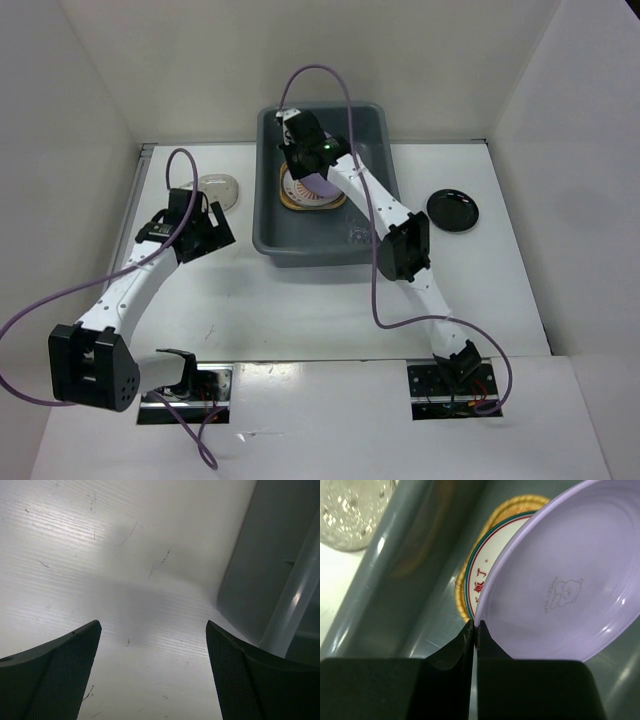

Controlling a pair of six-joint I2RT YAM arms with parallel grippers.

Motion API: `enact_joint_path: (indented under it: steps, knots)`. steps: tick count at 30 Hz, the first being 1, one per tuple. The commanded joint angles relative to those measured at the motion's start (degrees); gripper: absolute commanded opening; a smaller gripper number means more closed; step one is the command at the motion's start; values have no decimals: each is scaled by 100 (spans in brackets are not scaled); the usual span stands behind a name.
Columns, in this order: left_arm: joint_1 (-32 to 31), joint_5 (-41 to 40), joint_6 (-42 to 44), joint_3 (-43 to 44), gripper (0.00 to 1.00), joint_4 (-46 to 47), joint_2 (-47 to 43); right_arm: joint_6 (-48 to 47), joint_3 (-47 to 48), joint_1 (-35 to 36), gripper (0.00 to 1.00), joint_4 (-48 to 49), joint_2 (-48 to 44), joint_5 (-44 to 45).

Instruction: Place the mixed dishes into the plastic bin

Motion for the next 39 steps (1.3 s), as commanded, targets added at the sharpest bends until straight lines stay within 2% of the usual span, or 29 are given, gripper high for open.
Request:
enact_joint_path:
  steps: [1,9,16,19,24,26,28,31,32,35,37,39]
  knots:
    - [32,65,-154,-27,92,-1,-231,-202,340,7,0,140,30,24]
    - [32,65,-154,-132,92,-1,-232,-149,340,7,0,140,487,-152]
    - [32,65,-154,-185,92,51,-232,9,393,7,16,140,654,-152]
    - [32,65,-154,-185,92,52,-180,62,393,7,16,140,654,-152]
    - [32,65,-101,-237,92,157,-127,115,446,7,24,140,716,-152]
    - [32,65,-101,-238,92,157,-126,167,446,7,55,140,646,-152]
    - [32,65,-101,-238,92,210,-74,168,446,7,68,87,584,-152]
    - [32,65,-101,-238,92,263,-74,168,446,7,77,26,356,-152]
    - [32,65,-101,-238,92,263,-74,168,446,7,83,-27,303,-152]
    - [32,-153,-48,-238,92,316,40,360,368,7,87,-273,-100,-205]
    - [32,-286,13,-238,92,455,136,501,209,7,87,-343,-608,144]
    - [32,-286,66,-176,92,579,365,790,69,-333,87,-448,-891,427]
